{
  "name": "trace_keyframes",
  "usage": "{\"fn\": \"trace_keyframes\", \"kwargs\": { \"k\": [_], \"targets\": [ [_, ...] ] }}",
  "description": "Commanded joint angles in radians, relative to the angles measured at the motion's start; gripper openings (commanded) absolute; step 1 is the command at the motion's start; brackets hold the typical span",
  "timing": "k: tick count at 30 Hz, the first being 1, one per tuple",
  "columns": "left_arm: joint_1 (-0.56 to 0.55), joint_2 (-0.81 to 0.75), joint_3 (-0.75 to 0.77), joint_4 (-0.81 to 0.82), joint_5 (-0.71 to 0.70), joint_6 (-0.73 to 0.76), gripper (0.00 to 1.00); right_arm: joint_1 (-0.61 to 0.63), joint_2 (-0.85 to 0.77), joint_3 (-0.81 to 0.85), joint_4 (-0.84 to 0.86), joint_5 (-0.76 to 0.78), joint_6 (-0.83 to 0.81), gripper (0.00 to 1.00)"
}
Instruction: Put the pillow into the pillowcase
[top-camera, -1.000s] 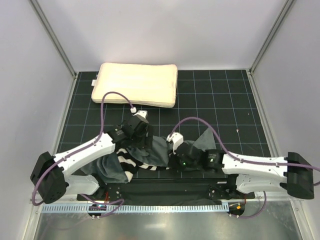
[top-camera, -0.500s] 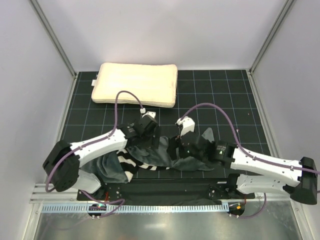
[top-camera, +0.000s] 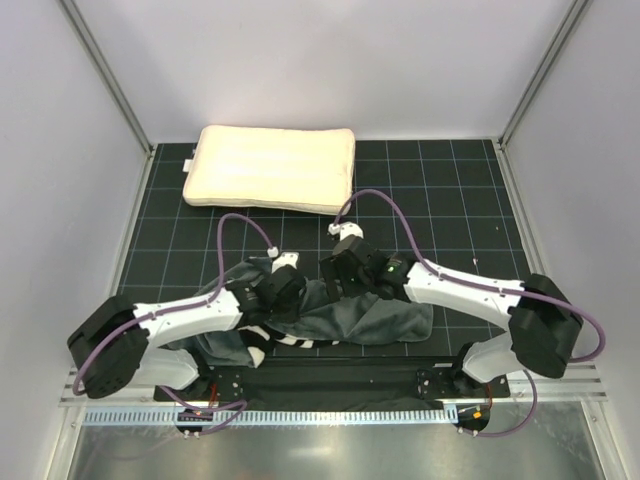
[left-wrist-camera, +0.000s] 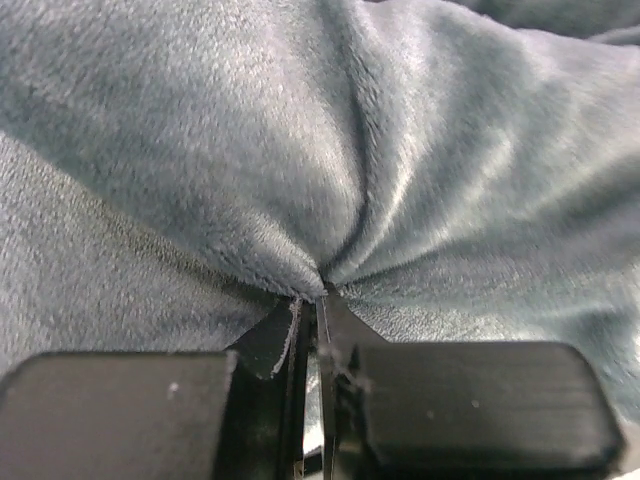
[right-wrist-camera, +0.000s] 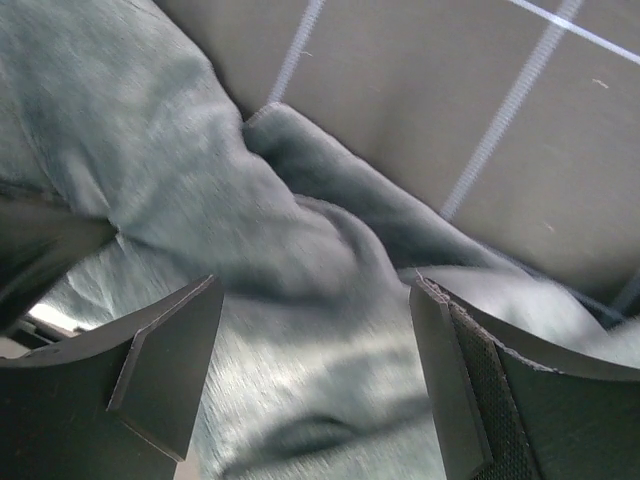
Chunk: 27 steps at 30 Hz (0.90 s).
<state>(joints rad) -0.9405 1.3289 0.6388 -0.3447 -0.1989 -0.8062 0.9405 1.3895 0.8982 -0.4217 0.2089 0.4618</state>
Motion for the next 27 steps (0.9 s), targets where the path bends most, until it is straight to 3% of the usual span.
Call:
{"fn": "trace_keyframes", "kwargs": {
  "k": [1,7,14,15,17,18,20,21,22,25,27],
  "targets": [
    [-0.029,-0.077,-0.048,0.049,-0.017,-0.074,0.08,-0.003,0.048,0.080,0.095,-0.081,-0.041,0.83],
    [-0.038,-0.112,-0.070,0.049,-0.023,-0.085,0.08,-0.003,0.161,0.120,0.149,-0.131,-0.066,0.83],
    [-0.041,-0.151,-0.085,0.030,-0.062,-0.093,0.10,-0.003,0.220,0.093,0.190,-0.292,-0.089,0.82],
    [-0.043,-0.166,-0.076,0.018,-0.065,-0.090,0.10,-0.003,0.223,0.088,0.193,-0.290,-0.088,0.77],
    [-0.041,-0.187,-0.067,-0.022,-0.086,-0.090,0.13,-0.003,0.232,0.088,0.186,-0.292,-0.094,0.50],
    [-0.041,-0.213,-0.057,-0.036,-0.092,-0.090,0.15,-0.003,0.232,0.088,0.178,-0.278,-0.092,0.22],
    [-0.041,-0.249,-0.051,-0.078,-0.115,-0.090,0.24,-0.005,0.204,0.091,0.163,-0.218,-0.077,0.04],
    [-0.041,-0.264,-0.045,-0.092,-0.126,-0.091,0.29,-0.020,0.191,0.096,0.129,-0.119,-0.068,0.04],
    [-0.041,-0.305,-0.041,-0.108,-0.137,-0.091,0.47,-0.032,0.174,0.099,0.112,-0.070,-0.060,0.04],
    [-0.040,-0.370,-0.009,-0.175,-0.197,-0.082,0.76,-0.133,0.080,0.110,0.031,0.062,-0.014,0.04],
    [-0.040,-0.390,0.021,-0.242,-0.250,-0.071,0.84,-0.207,-0.009,0.107,-0.020,0.095,0.007,0.04]
  ]
}}
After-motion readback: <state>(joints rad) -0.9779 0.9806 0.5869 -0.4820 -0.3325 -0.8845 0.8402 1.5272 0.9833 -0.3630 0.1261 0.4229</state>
